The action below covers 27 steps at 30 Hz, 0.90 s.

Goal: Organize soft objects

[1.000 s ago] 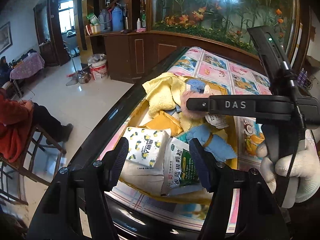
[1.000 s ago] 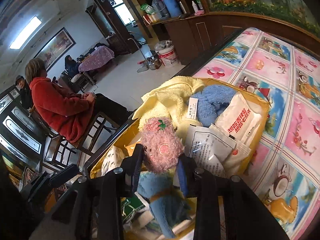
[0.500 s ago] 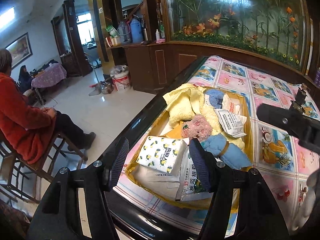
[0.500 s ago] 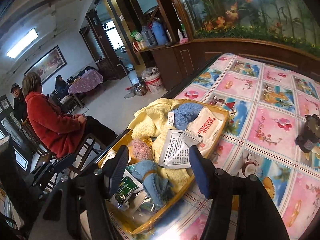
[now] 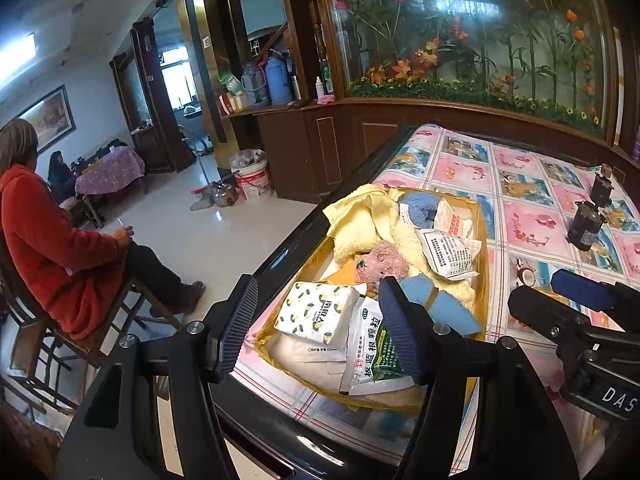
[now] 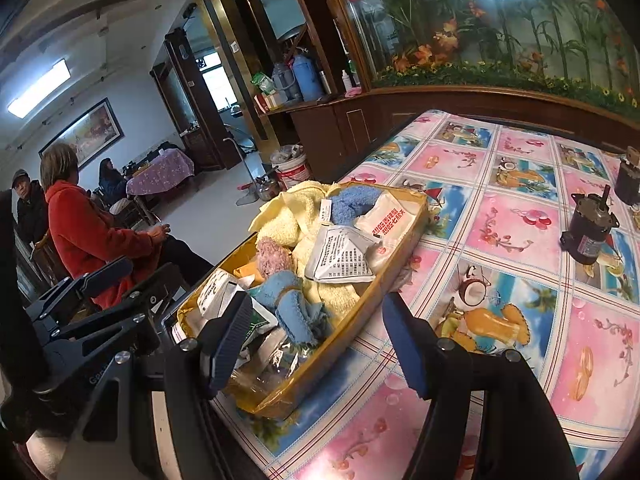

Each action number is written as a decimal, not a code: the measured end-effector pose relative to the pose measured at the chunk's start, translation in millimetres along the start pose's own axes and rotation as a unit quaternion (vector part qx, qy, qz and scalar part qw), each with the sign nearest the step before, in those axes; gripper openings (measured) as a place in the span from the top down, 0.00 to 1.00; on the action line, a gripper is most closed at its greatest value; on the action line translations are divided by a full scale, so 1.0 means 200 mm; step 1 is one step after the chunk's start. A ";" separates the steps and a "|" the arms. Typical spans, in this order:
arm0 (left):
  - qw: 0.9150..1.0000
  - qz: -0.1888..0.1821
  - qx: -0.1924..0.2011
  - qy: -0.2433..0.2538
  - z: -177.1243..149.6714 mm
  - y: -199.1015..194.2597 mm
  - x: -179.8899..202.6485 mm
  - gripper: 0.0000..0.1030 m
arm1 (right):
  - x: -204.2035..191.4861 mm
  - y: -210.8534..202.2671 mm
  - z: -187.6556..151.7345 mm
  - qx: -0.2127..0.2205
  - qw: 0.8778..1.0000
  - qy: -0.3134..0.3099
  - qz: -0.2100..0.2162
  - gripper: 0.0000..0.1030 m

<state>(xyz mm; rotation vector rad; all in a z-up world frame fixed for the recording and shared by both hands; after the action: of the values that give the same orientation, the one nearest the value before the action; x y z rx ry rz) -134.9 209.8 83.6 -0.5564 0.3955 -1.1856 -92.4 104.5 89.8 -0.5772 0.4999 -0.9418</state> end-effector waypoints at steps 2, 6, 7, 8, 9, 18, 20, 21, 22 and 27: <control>1.000 -0.002 0.000 0.003 0.00 -0.01 0.02 0.38 | 0.00 -0.02 -0.01 0.002 1.000 0.001 0.001 0.34; 1.000 -0.004 -0.001 0.008 0.00 -0.01 0.05 0.38 | 0.00 -0.04 -0.03 0.006 1.000 -0.001 -0.003 0.34; 1.000 -0.005 -0.001 0.009 0.00 -0.01 0.05 0.38 | 0.00 -0.04 -0.04 0.007 1.000 -0.002 -0.004 0.34; 1.000 -0.005 -0.002 0.010 0.00 -0.01 0.06 0.38 | 0.00 -0.04 -0.04 0.007 1.000 -0.004 -0.006 0.34; 1.000 -0.006 -0.002 0.011 0.00 -0.01 0.06 0.38 | 0.00 -0.04 -0.05 0.007 1.000 -0.006 -0.008 0.34; 1.000 -0.005 0.003 0.008 0.00 -0.02 0.06 0.38 | 0.01 -0.04 -0.08 0.003 1.000 -0.010 -0.015 0.34; 1.000 0.010 0.023 0.004 0.02 -0.05 0.06 0.38 | 0.01 -0.04 -0.09 0.002 1.000 -0.012 -0.014 0.34; 0.999 0.021 0.036 0.001 0.02 -0.07 0.05 0.38 | 0.00 -0.04 -0.09 0.002 1.000 -0.013 -0.014 0.34; 0.998 0.036 0.055 -0.002 0.04 -0.11 0.05 0.38 | 0.00 -0.04 -0.09 0.003 1.000 -0.014 -0.014 0.34; 0.995 -0.039 0.094 -0.002 0.06 -0.18 0.09 0.02 | 0.01 -0.03 -0.09 0.001 1.000 -0.009 -0.014 0.34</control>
<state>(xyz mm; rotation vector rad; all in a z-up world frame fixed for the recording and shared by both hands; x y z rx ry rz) -148.3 186.1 115.2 -0.4135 0.2571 -1.2808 -106.4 95.0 80.3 -0.5918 0.4760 -0.9634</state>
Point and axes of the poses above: each gripper's, at about its wrist camera, not at the fingertips, and y roughly the way its jaws point, x to its right, z to its top, the point moved 6 cm from there along y, roughly the way its jaws point, and after that the axes turned 15 degrees about -z, right-handed, at the moved point
